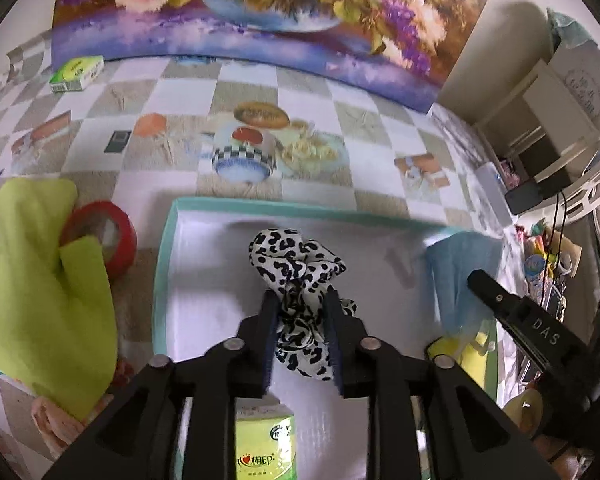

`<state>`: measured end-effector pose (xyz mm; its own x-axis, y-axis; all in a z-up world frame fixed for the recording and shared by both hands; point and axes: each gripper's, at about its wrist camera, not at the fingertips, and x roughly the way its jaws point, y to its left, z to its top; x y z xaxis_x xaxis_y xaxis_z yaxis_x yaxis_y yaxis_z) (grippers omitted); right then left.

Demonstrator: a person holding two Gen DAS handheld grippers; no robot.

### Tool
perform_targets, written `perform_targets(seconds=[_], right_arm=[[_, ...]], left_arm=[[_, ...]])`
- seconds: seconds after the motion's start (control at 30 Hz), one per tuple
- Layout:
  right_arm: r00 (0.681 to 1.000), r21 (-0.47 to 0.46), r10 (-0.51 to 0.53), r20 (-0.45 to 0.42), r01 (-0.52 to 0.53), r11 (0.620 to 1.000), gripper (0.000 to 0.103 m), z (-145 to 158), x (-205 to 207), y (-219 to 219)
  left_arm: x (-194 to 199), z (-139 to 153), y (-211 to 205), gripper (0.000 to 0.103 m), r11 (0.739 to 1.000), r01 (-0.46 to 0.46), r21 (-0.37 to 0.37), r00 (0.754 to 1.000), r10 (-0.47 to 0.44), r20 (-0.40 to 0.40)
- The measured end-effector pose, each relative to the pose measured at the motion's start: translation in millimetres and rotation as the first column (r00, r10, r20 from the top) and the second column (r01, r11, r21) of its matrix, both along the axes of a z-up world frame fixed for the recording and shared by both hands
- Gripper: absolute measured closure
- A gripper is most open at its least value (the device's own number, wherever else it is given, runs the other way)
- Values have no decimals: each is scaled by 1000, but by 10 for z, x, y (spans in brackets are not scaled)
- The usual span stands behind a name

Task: Organize soft objects
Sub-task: 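Release the mask onto the sponge while the left gripper drops the scrunchie in the tray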

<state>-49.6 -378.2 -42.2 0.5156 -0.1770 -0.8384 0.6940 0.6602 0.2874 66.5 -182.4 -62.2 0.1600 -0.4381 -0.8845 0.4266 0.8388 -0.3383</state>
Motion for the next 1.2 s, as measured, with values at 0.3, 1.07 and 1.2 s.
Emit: perform_targets(seconds=[0.3, 1.07, 1.2], right_arm=[[1000, -60, 1, -9, -2, 998, 46, 203, -31, 0], [980, -213, 115, -160, -148, 966, 0, 461, 116, 468], [976, -223, 133, -175, -170, 960, 0, 484, 87, 575]], left_arm=[[47, 378, 110, 32, 999, -28, 16, 998, 27, 55], [307, 762, 915, 3, 950, -252, 185, 939, 194, 283], [269, 845, 989, 3, 950, -258, 173, 935, 200, 293]])
